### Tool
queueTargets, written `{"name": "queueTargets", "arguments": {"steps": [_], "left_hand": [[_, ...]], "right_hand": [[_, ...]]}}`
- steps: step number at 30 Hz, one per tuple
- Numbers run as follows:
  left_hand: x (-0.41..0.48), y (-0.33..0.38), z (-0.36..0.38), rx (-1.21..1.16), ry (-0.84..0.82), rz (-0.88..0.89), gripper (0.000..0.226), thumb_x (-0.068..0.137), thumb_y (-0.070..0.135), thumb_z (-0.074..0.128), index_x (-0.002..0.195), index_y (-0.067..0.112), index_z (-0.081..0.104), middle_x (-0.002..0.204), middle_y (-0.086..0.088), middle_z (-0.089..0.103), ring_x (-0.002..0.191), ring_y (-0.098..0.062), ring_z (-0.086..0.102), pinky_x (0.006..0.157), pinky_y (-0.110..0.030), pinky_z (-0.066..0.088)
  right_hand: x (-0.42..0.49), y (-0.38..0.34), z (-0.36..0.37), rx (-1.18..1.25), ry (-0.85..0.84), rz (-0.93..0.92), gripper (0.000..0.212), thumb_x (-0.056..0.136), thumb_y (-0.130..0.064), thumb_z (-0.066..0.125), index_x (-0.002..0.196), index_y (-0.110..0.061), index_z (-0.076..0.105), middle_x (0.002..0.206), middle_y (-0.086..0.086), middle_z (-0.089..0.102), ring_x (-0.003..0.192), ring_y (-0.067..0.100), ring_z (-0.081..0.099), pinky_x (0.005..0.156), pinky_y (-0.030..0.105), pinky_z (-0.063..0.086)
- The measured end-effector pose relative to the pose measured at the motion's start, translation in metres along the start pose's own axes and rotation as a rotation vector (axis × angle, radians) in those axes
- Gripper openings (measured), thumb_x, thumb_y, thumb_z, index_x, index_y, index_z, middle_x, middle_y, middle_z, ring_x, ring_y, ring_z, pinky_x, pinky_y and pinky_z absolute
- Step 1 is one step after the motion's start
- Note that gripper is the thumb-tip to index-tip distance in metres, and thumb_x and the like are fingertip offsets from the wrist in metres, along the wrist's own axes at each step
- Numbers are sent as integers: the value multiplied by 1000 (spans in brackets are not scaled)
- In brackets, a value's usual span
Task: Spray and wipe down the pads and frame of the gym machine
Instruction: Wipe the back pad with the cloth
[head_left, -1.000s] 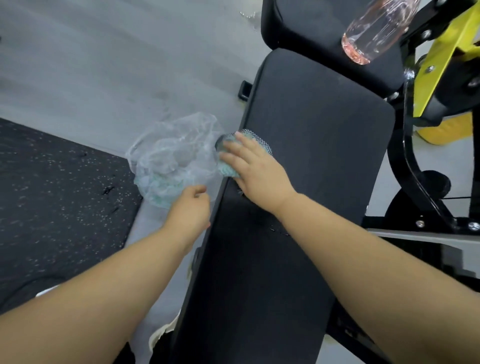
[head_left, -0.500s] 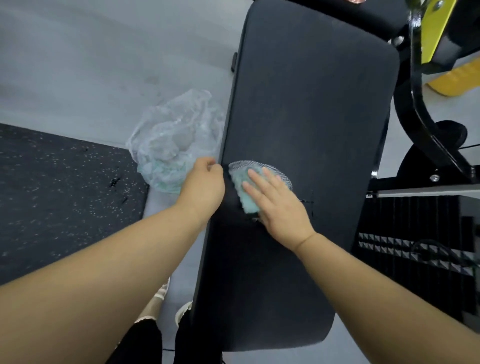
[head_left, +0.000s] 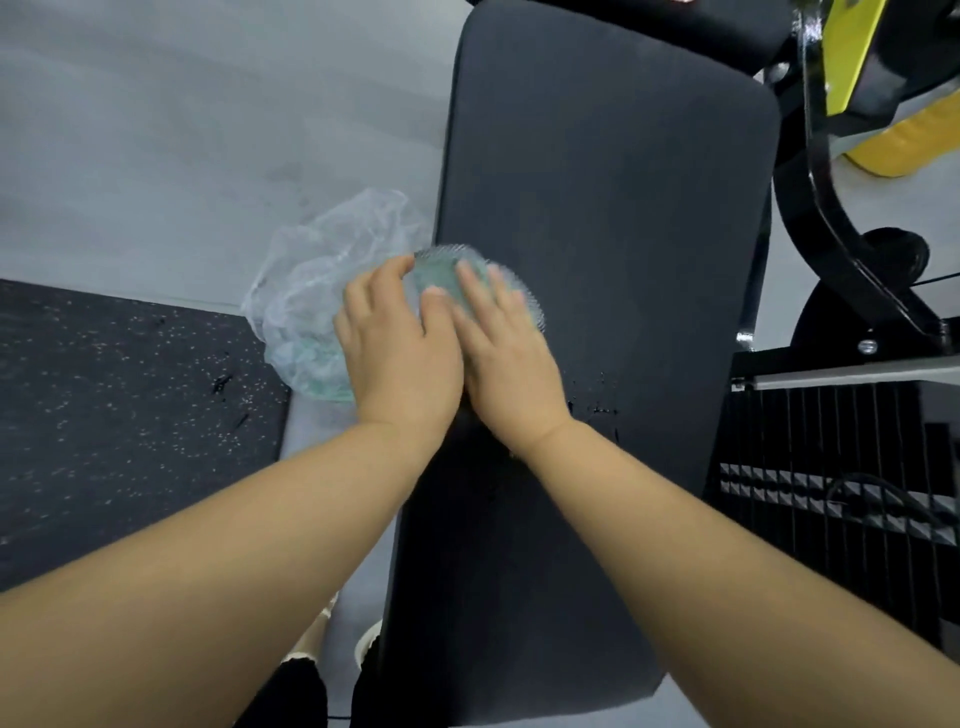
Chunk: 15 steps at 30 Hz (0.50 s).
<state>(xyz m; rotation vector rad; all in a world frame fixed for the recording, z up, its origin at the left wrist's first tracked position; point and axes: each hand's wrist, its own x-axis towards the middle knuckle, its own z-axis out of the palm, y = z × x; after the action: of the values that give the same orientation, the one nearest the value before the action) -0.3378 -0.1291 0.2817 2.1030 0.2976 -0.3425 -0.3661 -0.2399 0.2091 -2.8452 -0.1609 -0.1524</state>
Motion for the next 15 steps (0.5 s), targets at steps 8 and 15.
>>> {"name": "queueTargets", "arguments": {"steps": [8,15], "left_hand": [[6,29,17,-312,15,-58,44,100,26,33,144,18,33,149,2,27,138,-14,25,116,-36,21],[29,26,46,136,-267,-110,80,96,49,38,150,15,-12,157,-5,-19,144,-21,-19,117,-34,-5]], "right_hand": [[55,-12,-36,493,-175,139,58,93,-14,45,147,-15,23,156,-4,10,145,20,-4,118,27,1],[76,45,-53,179,221,289,40,87,-3,42,126,-4,54,143,12,42,138,31,30,110,13,12]]}}
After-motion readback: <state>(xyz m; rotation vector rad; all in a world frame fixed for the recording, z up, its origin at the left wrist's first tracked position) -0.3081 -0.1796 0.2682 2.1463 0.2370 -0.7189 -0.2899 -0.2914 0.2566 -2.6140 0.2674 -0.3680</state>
